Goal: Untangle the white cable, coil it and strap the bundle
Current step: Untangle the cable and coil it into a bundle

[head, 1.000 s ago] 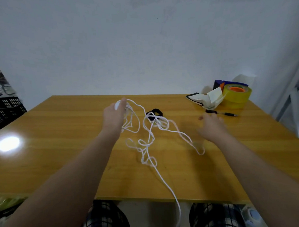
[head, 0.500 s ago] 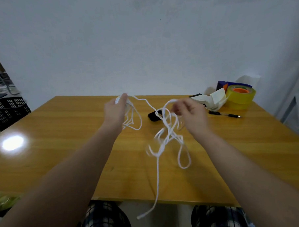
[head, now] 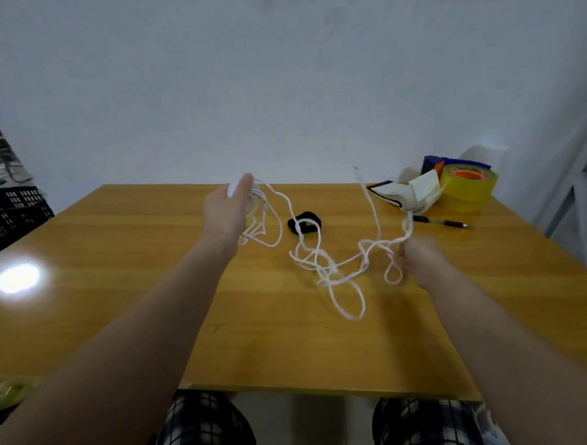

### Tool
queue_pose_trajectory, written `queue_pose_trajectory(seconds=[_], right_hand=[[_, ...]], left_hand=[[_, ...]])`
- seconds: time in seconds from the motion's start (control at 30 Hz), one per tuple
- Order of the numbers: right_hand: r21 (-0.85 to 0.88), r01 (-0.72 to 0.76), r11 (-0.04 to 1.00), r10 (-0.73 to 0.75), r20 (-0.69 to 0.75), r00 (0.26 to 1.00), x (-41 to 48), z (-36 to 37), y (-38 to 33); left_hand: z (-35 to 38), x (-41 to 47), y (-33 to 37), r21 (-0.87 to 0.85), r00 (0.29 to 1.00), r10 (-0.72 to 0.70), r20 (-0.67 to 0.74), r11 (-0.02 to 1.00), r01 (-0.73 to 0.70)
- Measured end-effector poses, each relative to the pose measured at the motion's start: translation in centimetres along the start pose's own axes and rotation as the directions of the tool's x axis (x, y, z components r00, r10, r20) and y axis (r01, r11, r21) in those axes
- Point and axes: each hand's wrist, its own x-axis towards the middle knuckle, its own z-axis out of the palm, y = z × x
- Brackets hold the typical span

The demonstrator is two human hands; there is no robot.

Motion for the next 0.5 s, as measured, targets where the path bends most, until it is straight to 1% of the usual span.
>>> queue_pose_trajectory(seconds=[0.03, 0.07, 0.1, 0.13, 0.17, 0.2, 0.23, 0.27, 0.3, 0.33, 0.37, 0.4, 0.47, 0.5], right_hand=[[-0.011, 0.06, 0.998, -0.06, -0.051, 0.997, -0.4, 0.2, -0.7], [0.016, 0.192, 0.981, -0.19, -0.083, 0.978, -1.4, 0.4, -1.7], [0.092, 0.339, 0.936, -0.331, -0.086, 0.94, -2.5, 0.9, -2.8], [0.195, 0.447, 0.873, -0.446, -0.051, 0.893, -3.8, 1.2, -3.8], [0.263, 0.516, 0.815, -0.538, 0.013, 0.843, -5.0, 1.6, -4.5], [0.248, 0.562, 0.789, -0.601, 0.118, 0.791, -6.4, 2.1, -5.1], [0.182, 0.603, 0.777, -0.629, 0.26, 0.733, -7.5, 2.6, -5.4], [0.08, 0.639, 0.765, -0.611, 0.403, 0.682, -8.0, 3.2, -5.4], [-0.036, 0.681, 0.731, -0.57, 0.517, 0.639, -8.2, 3.8, -5.0], [-0.141, 0.721, 0.679, -0.539, 0.572, 0.619, -8.3, 4.4, -4.5], [-0.203, 0.744, 0.636, -0.549, 0.56, 0.621, -8.0, 4.9, -4.0], [-0.203, 0.74, 0.641, -0.576, 0.511, 0.638, -7.8, 5.1, -3.7], [-0.05, 0.692, 0.72, -0.62, 0.404, 0.673, -7.5, 4.6, -3.8], [0.003, 0.693, 0.721, -0.645, 0.371, 0.669, -7.4, 4.2, -4.0]], left_hand=[[0.4, -0.2, 0.3, 0.031, 0.997, 0.046, 0.067, 0.998, -0.048], [0.8, -0.3, 0.7, 0.044, 0.989, 0.084, 0.118, 0.995, -0.089], [1.2, -0.5, 1.1, 0.046, 0.982, 0.112, 0.155, 0.992, -0.12], [1.6, -0.7, 1.5, 0.042, 0.975, 0.131, 0.181, 0.989, -0.141], [2.1, -0.9, 1.9, 0.034, 0.968, 0.147, 0.202, 0.987, -0.157], [2.4, -1.1, 2.3, 0.021, 0.963, 0.155, 0.22, 0.986, -0.164], [2.8, -1.3, 2.7, 0.0, 0.959, 0.161, 0.235, 0.986, -0.166], [3.0, -1.5, 3.0, -0.025, 0.957, 0.161, 0.243, 0.987, -0.16], [3.2, -1.6, 3.3, -0.049, 0.957, 0.16, 0.243, 0.987, -0.153], [3.3, -1.7, 3.6, -0.063, 0.96, 0.159, 0.231, 0.987, -0.149], [3.3, -1.6, 3.8, -0.067, 0.965, 0.161, 0.208, 0.986, -0.15], [3.1, -1.5, 4.0, -0.063, 0.971, 0.162, 0.176, 0.986, -0.153], [2.3, -0.9, 3.7, -0.029, 0.983, 0.145, 0.11, 0.989, -0.143], [1.9, -0.7, 3.2, -0.008, 0.988, 0.128, 0.09, 0.992, -0.128]])
